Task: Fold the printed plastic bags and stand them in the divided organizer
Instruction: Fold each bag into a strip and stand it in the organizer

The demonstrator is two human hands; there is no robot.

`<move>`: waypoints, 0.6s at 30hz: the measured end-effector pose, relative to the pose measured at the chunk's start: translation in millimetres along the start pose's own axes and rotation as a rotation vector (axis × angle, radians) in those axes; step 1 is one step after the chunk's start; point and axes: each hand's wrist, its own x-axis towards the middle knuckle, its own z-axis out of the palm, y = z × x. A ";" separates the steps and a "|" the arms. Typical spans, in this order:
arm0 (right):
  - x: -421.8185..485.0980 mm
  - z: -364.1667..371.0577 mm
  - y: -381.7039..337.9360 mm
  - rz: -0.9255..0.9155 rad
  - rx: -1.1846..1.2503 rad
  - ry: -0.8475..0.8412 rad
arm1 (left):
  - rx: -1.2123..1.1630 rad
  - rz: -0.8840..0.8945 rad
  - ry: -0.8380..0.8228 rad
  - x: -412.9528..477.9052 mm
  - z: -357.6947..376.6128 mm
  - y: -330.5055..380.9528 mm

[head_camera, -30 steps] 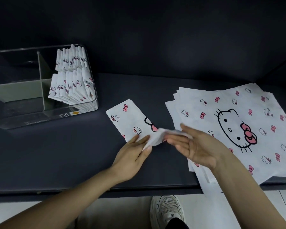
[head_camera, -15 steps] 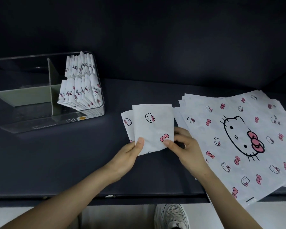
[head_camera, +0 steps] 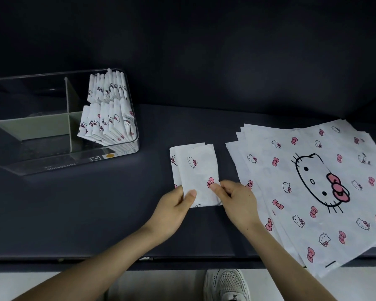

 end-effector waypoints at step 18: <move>18.7 1.0 -22.9 0.103 -0.299 -0.053 | 0.898 0.275 0.372 42.5 -26.8 -2.0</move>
